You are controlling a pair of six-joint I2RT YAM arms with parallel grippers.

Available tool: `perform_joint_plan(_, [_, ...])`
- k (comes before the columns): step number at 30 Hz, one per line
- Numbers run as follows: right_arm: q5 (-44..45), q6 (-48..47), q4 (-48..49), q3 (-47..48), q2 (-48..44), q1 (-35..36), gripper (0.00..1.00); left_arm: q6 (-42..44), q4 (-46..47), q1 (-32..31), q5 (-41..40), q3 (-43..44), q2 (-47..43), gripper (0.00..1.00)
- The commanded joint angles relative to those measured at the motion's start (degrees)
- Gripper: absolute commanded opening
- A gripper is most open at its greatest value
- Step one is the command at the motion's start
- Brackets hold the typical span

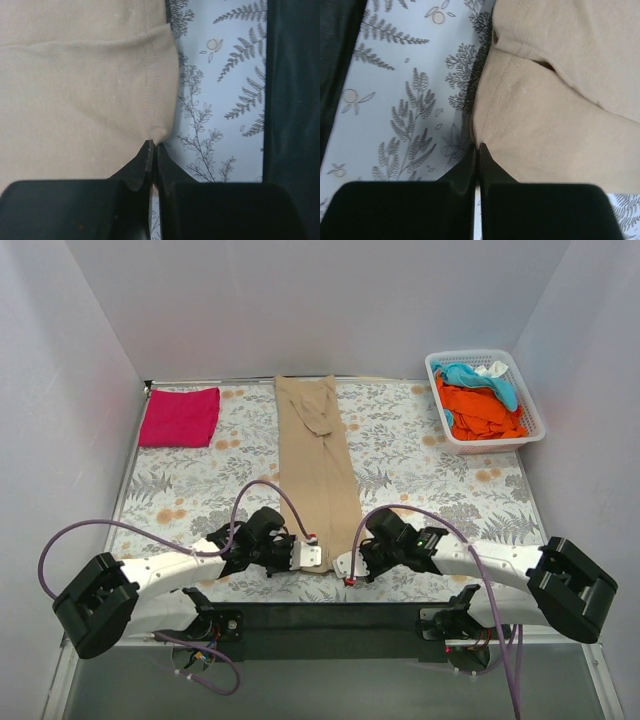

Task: Fold and stack the t-shirts
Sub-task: Fold the tshirt

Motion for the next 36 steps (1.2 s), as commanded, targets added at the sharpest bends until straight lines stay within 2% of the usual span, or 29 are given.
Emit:
perform_joint_plan(1, [-1.15,4.65,-7.56,2.20,-5.05,2.21,0.01,-0.35,-7.30,-0.64,2.52,1.50,-5.26,0.00])
perform_joint_plan(6, [-0.28,7.04,-10.55,3.96,-9.89,4.15,0.01,-1.67,-11.01,-0.64,3.15,3.34,-10.02,0.00])
perform_joint_plan(11, [4.73,5.73,-10.38,6.15,-9.64,3.10,0.01,-4.57,-10.93,-0.55,-0.96,4.67,-11.61,0.00])
perform_joint_plan(17, [4.29,2.74,-8.63,9.06,-6.91,-1.46,0.01,-0.63,-6.89,5.68,-1.95,6.77,-9.95,0.00])
perform_joint_plan(21, [2.89,-0.08,-6.25,11.16,-2.71,-5.86,0.01,2.72,-2.41,11.73,-2.04,9.14,-5.12,0.00])
perform_joint_plan(27, [0.87,-4.20,-2.21,15.99,5.46,-11.05,0.01,6.85,7.51,15.87,-3.00,13.89,4.55,0.00])
perform_joint_plan(36, [-1.77,-7.64,2.36,26.98,19.00,-18.52,0.01,10.63,14.55,22.90,-2.74,22.06,17.82,0.00])
